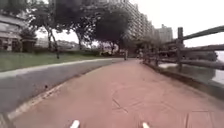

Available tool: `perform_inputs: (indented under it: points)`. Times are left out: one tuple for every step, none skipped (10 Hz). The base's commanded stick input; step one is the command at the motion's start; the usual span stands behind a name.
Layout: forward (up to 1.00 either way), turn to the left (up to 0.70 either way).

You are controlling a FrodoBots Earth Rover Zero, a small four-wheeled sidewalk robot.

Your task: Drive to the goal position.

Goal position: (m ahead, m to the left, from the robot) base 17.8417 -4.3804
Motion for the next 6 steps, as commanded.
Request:
perform_inputs:
  points:
    - [0.70,0.00]
    - [0.70,0.00]
    - [0.70,0.00]
    - [0.70,0.00]
    - [0.70,0.00]
    - [0.70,0.00]
